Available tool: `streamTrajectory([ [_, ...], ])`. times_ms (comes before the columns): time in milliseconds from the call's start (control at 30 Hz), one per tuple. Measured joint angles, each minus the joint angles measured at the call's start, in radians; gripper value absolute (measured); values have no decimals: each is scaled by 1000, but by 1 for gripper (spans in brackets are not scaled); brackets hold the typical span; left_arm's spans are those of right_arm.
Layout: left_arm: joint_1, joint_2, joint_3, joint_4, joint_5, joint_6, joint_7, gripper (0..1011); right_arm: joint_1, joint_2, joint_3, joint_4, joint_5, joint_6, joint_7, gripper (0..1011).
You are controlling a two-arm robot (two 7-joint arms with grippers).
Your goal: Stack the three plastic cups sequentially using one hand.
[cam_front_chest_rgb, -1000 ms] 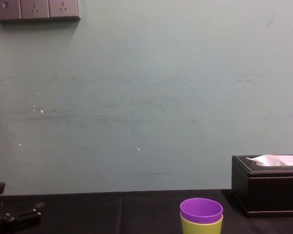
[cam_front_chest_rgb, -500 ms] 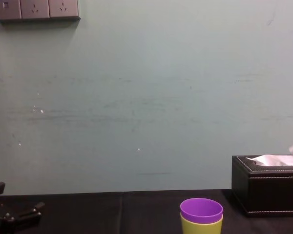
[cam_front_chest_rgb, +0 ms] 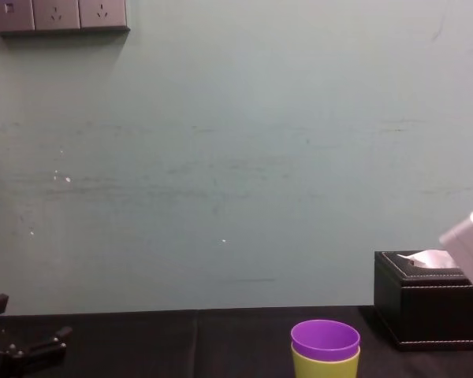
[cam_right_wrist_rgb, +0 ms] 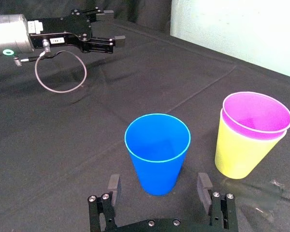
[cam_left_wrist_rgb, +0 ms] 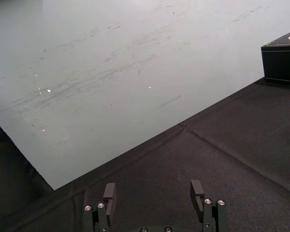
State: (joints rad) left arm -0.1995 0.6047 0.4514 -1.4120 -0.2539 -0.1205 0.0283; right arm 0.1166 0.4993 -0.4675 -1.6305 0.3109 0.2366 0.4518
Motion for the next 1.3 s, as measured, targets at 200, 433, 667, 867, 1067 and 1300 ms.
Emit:
streamTrajectory([
  [200,0,0,0,0,0,0,0,1000,15,-13,-9,16,-2,0,0,1004],
  [433,0,0,0,0,0,0,0,1000,26,-23,-18,30,-4,1,1,1004],
  [667,0,0,0,0,0,0,0,1000,42,-34,-28,44,-9,4,3,1004],
  [867,0,0,0,0,0,0,0,1000,53,-45,-35,54,-12,4,3,1004],
  [1067,0,0,0,0,0,0,0,1000,62,-57,-41,65,-15,5,2,1004],
  [1300,0,0,0,0,0,0,0,1000,71,-71,-46,79,-21,6,-3,1004],
])
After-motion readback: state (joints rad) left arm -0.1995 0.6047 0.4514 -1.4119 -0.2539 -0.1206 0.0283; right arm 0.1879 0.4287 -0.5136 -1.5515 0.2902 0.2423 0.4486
